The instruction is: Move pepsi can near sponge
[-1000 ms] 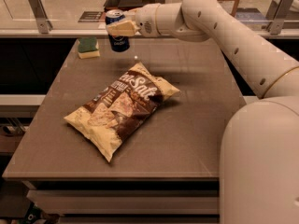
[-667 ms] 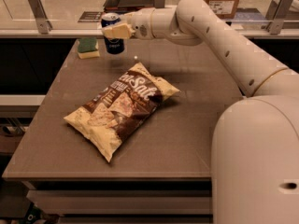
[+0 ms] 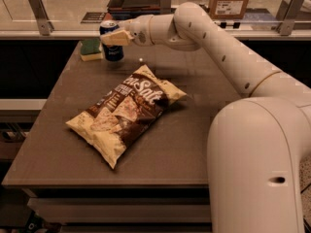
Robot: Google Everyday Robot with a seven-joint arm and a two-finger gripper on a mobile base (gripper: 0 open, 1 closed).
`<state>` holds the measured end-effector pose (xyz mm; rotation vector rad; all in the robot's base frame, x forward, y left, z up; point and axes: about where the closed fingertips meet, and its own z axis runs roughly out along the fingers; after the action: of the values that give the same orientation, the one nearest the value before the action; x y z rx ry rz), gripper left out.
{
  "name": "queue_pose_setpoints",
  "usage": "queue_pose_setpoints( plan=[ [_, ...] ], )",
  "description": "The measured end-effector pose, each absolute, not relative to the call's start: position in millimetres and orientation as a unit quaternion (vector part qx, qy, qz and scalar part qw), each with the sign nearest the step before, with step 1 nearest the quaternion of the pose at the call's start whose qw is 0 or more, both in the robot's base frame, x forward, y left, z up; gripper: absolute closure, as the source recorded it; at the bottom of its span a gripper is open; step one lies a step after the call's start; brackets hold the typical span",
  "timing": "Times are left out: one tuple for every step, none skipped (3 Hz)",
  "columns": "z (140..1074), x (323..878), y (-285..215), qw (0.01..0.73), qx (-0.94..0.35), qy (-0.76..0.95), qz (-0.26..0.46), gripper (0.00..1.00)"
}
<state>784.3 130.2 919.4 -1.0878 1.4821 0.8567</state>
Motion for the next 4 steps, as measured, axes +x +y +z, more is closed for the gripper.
queue_pose_setpoints(
  plan=[
    [911.2,791.5,130.8,0.529,-0.461,0.627,0.339,1.0],
    [905.8,798.7,129.1,0.533,-0.46,0.632,0.325,1.0],
    [902.1,803.5,127.1,0.536,-0.451,0.635,0.326,1.0],
    [899.5,806.6,124.8,0.54,-0.441,0.637,0.329,1.0]
  ],
)
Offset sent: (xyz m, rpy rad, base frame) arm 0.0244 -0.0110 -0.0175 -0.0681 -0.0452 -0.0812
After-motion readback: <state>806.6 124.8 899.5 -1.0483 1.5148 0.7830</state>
